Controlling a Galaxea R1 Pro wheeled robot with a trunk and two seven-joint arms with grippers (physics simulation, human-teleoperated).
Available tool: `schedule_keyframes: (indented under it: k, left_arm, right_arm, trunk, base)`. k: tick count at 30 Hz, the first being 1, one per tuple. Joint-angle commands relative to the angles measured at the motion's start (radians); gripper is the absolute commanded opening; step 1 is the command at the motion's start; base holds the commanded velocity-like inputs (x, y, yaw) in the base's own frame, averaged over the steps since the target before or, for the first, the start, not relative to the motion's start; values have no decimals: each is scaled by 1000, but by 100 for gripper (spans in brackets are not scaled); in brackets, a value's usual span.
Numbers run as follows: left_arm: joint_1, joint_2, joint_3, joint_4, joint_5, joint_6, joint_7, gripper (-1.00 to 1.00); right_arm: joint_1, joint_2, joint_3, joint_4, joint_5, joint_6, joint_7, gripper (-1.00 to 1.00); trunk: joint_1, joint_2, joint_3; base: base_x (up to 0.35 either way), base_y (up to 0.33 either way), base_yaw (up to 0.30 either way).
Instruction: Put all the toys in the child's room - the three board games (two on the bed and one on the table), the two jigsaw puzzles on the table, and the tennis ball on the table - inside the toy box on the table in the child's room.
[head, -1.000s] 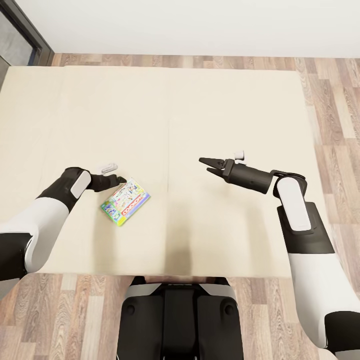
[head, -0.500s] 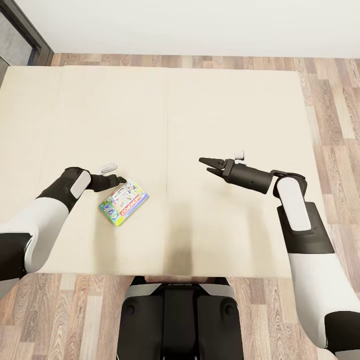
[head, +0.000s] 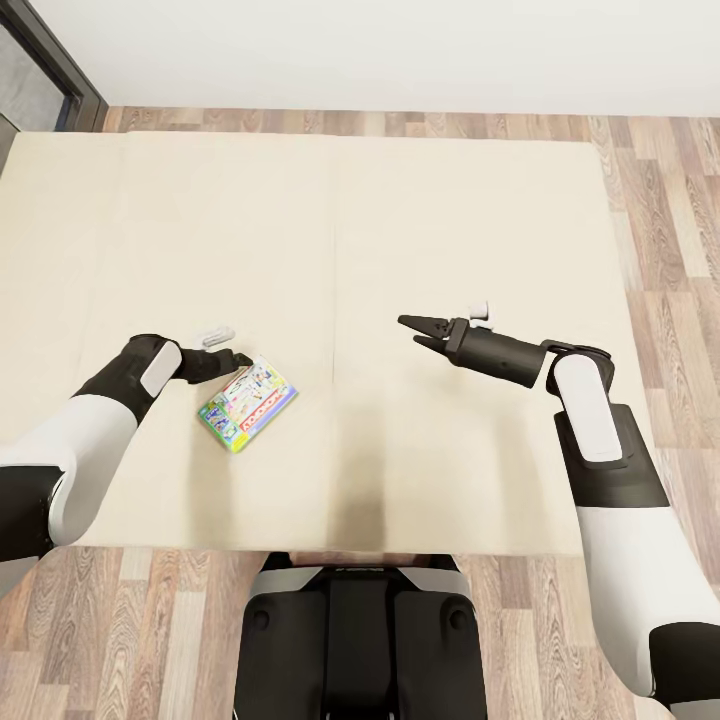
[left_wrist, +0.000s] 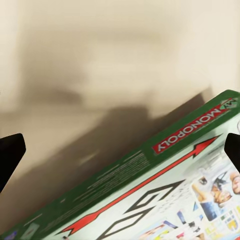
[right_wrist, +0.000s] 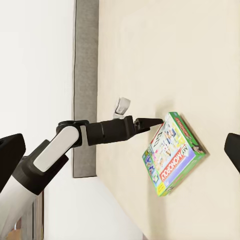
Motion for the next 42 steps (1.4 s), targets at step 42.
schedule_keyframes:
  k: [42]
  left_arm:
    - [0, 0, -88, 14, 0, 142, 13, 100]
  right_arm:
    - [-1, 1, -1, 0, 10, 1, 10, 100]
  trunk:
    - [0, -1, 3]
  base:
    - [0, 0, 0]
